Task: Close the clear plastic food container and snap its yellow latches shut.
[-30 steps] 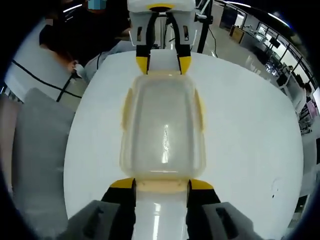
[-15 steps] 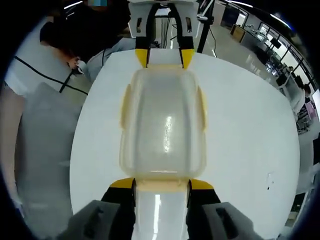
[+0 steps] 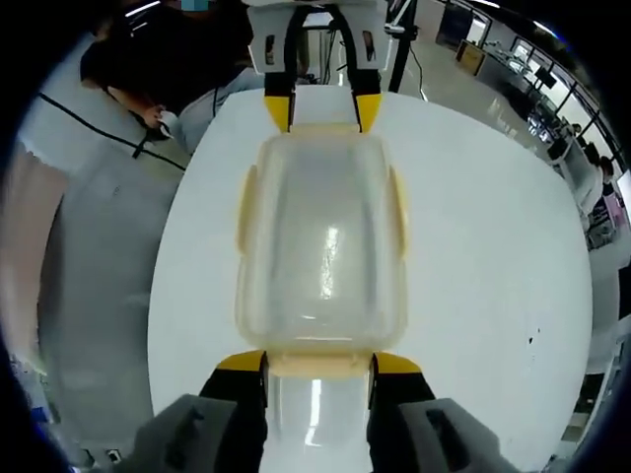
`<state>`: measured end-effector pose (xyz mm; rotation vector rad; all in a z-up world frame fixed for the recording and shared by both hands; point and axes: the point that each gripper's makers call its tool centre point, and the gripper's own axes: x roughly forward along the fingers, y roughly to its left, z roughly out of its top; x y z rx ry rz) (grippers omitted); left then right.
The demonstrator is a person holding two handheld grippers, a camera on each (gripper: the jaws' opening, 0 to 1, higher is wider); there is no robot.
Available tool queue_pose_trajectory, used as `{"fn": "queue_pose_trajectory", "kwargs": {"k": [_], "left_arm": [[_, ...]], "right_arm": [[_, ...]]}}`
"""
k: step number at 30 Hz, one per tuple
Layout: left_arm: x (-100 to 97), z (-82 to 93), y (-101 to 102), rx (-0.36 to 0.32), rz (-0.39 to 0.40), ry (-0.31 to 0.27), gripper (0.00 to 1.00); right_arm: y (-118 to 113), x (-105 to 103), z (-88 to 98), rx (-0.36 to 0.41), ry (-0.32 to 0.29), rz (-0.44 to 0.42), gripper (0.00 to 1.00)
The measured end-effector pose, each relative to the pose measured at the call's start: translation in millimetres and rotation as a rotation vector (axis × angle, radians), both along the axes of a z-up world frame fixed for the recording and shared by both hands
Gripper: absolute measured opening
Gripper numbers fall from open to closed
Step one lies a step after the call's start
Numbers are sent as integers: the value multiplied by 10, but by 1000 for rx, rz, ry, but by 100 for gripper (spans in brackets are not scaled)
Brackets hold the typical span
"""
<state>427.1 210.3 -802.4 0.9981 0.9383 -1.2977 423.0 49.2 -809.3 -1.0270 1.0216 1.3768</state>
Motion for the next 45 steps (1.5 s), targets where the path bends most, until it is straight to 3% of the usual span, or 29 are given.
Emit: {"fn": "queue_pose_trajectory", "kwargs": {"k": [18,36,45], "left_arm": [[-15,45,-562,-42,-15,8,37],[50,16,-1005,-65,-12,-2,37],[51,5,-1131,-71,-13,8,37]], "right_arm": [[-571,-43,-12,-25,4,-22,37],[-1014,21,-36,-88,5,-24,37],[-1139,24,-26,-109,16,-23,37]]}}
